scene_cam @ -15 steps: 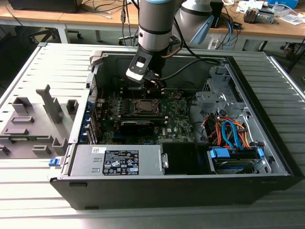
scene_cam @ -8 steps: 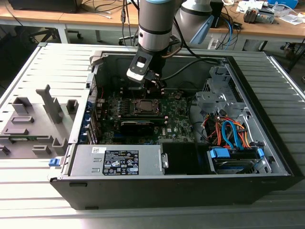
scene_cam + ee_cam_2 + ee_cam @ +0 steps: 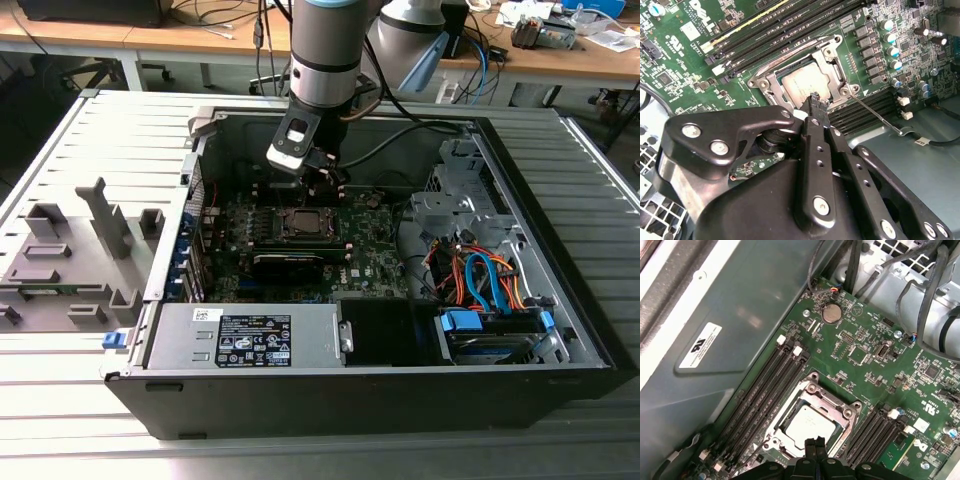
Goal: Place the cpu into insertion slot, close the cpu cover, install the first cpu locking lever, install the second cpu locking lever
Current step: 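Install the first cpu locking lever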
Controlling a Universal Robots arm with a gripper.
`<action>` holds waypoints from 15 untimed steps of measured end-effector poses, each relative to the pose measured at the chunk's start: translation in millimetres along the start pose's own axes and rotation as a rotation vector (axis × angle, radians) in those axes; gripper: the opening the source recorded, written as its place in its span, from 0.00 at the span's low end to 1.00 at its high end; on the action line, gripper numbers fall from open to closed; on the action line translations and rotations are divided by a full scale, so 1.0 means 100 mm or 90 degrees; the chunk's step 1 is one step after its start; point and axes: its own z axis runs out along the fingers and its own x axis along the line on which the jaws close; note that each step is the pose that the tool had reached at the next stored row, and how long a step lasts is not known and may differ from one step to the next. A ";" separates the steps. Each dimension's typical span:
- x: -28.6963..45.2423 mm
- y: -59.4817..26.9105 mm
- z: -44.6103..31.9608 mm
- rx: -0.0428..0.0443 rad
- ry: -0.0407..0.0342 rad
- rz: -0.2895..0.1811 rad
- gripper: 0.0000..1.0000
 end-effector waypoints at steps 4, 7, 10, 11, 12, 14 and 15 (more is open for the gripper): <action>0.000 0.000 0.000 0.0002 0.0000 -0.004 0.11; 0.000 0.000 0.000 0.0004 0.0000 -0.008 0.11; 0.000 0.000 0.000 0.0007 -0.0001 -0.013 0.11; 0.000 0.000 0.000 0.0007 -0.0001 -0.014 0.11; 0.000 0.000 0.000 0.0008 -0.0001 -0.015 0.11; 0.000 0.000 0.000 0.0009 -0.0001 -0.018 0.11; 0.000 0.000 0.000 0.0010 -0.0002 -0.020 0.11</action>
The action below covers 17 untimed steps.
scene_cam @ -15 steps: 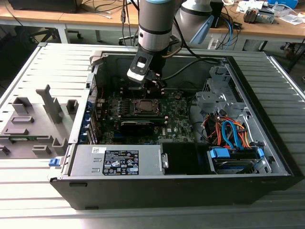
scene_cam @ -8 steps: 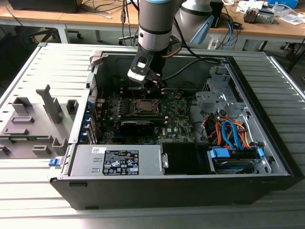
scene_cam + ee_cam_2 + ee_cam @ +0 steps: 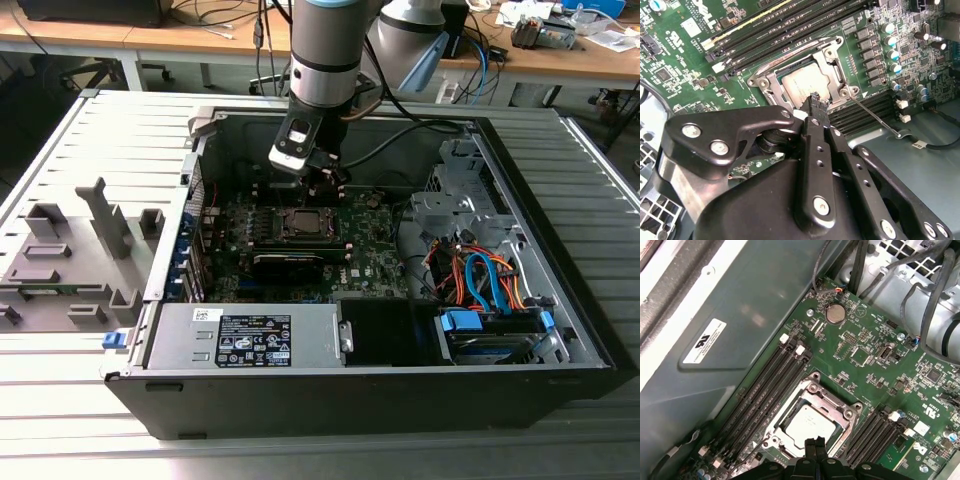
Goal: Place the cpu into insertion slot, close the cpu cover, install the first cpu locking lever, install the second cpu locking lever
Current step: 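Install the first cpu locking lever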
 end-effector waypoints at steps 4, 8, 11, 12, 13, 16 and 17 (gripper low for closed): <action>0.000 0.000 0.000 0.0003 0.0000 -0.006 0.11; 0.000 0.000 0.000 0.0006 -0.0001 -0.012 0.11; 0.000 0.000 0.000 0.0008 -0.0001 -0.016 0.11; 0.000 0.000 0.000 0.0009 -0.0001 -0.018 0.11; 0.000 0.000 0.000 0.0010 -0.0001 -0.021 0.11; 0.000 0.000 0.000 0.0013 -0.0002 -0.026 0.11; 0.000 0.000 0.000 0.0014 -0.0002 -0.027 0.11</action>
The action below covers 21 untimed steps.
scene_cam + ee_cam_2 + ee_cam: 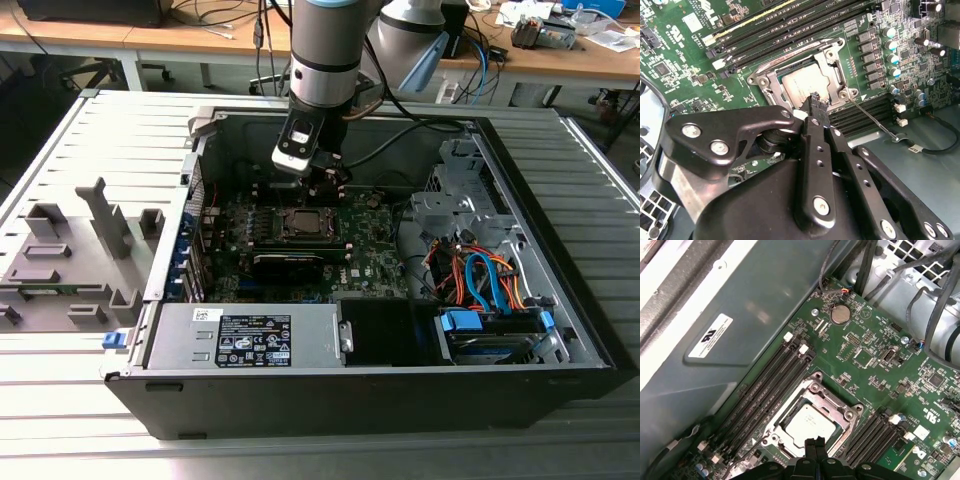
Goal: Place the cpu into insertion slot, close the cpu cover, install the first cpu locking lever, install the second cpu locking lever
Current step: 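Install the first cpu locking lever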
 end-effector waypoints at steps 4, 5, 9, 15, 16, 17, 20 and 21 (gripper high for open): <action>0.000 0.000 0.000 0.0003 -0.0001 -0.006 0.11; 0.000 0.000 0.000 0.0003 -0.0001 -0.007 0.11; 0.000 0.000 0.000 0.0008 -0.0001 -0.016 0.11; 0.000 0.000 0.000 0.0012 -0.0002 -0.024 0.11; 0.000 0.000 0.000 0.0012 -0.0002 -0.025 0.11; 0.000 0.000 0.000 0.0013 -0.0002 -0.027 0.11; 0.000 0.000 0.000 0.0015 -0.0002 -0.031 0.11; 0.000 0.000 0.000 0.0016 -0.0002 -0.032 0.11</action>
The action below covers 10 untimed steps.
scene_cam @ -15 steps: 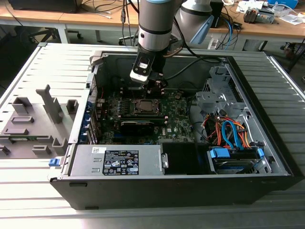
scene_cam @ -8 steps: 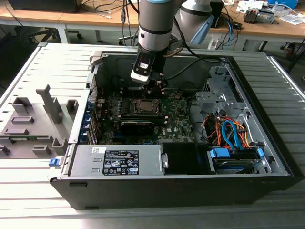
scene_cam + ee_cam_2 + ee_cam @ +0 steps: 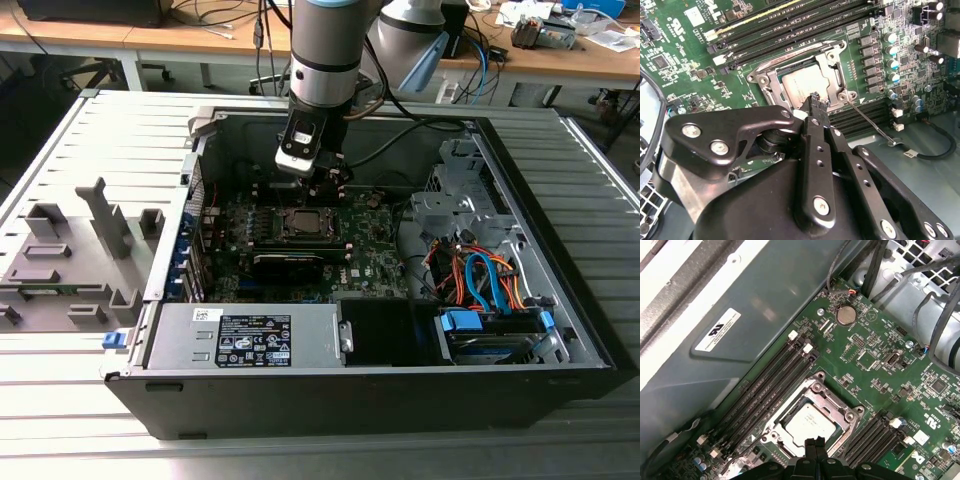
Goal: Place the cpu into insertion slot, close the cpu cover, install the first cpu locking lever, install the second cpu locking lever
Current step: 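Install the first cpu locking lever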
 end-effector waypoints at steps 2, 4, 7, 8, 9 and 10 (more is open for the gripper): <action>0.000 0.000 0.000 0.0002 0.0000 -0.003 0.11; 0.000 0.000 0.000 0.0003 0.0000 -0.005 0.11; 0.000 0.000 0.000 0.0004 0.0000 -0.008 0.11; 0.000 0.000 0.000 0.0005 -0.0001 -0.009 0.11; 0.000 0.000 0.000 0.0006 -0.0001 -0.011 0.11; 0.000 0.000 0.000 0.0006 -0.0001 -0.012 0.11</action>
